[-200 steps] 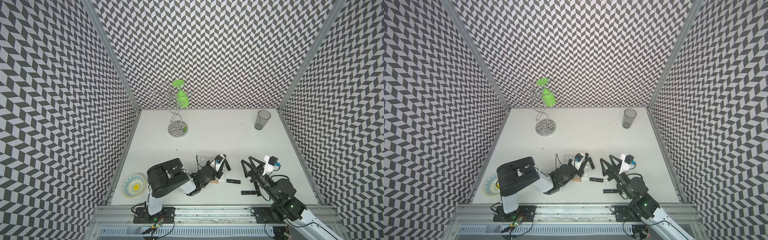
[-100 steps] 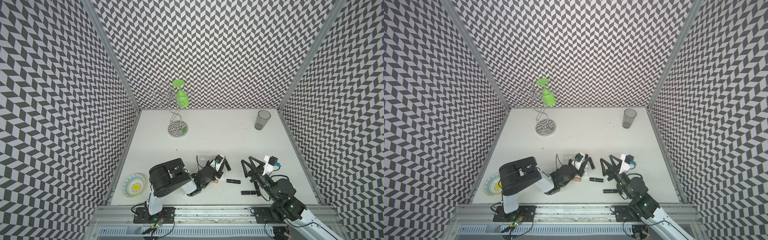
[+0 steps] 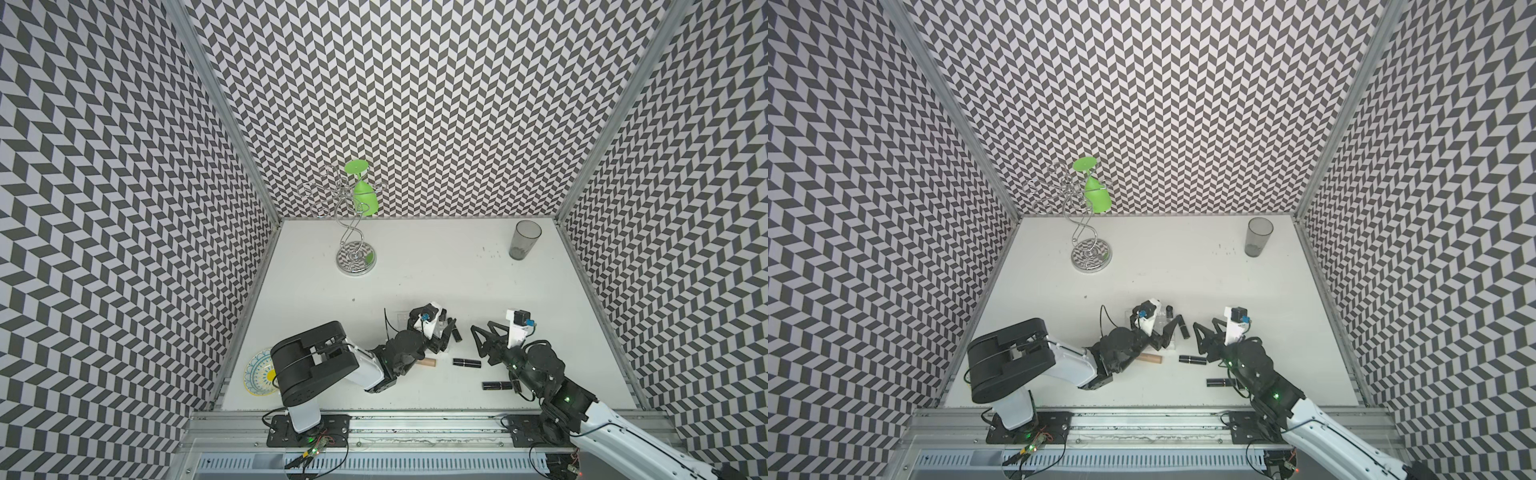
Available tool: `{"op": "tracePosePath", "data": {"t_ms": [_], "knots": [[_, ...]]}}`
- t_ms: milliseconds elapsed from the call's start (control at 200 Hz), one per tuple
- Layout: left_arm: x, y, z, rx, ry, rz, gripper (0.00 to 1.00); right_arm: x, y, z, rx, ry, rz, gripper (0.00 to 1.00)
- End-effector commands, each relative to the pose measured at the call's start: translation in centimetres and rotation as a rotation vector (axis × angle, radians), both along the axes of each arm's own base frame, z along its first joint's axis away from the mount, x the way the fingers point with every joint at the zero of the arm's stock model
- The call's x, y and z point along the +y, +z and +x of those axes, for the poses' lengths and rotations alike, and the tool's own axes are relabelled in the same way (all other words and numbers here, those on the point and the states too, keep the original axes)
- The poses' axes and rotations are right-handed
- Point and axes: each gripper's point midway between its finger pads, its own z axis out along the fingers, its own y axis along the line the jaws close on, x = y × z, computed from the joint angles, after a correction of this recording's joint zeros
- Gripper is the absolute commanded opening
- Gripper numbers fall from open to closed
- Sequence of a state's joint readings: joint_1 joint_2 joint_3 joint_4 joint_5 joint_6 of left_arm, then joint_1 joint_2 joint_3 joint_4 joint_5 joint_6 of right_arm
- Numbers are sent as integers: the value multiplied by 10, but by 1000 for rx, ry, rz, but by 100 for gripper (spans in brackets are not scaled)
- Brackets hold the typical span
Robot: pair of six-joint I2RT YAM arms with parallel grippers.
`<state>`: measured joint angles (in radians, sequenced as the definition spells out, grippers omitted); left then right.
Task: Arrange the lipsticks in the organizer
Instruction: Place the lipstick in the storage box.
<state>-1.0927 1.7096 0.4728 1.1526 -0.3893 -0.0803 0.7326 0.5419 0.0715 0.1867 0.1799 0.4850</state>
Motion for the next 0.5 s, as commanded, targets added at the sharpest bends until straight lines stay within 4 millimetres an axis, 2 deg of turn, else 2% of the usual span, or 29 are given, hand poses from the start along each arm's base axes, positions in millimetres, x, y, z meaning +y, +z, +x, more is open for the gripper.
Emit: {"op": "tracePosePath", "data": {"t_ms": [0, 55, 70, 210, 351, 496], "knots": [[19, 24, -4, 31, 40, -73, 82, 9, 12, 17, 7, -23, -45, 64], [28, 32, -5, 61, 61, -92, 83, 19, -4, 22, 69, 5, -104, 63], [30, 35, -6, 68, 62, -98, 83, 25, 3, 26, 67, 14, -102, 63], [46, 43, -16, 155, -8, -172, 85, 55, -20, 39, 216, 100, -216, 62], [64, 45, -25, 259, -163, -301, 84, 68, -37, 46, 281, 135, -257, 60], [81, 42, -24, 253, -117, -284, 84, 71, -35, 47, 285, 138, -243, 57]]}}
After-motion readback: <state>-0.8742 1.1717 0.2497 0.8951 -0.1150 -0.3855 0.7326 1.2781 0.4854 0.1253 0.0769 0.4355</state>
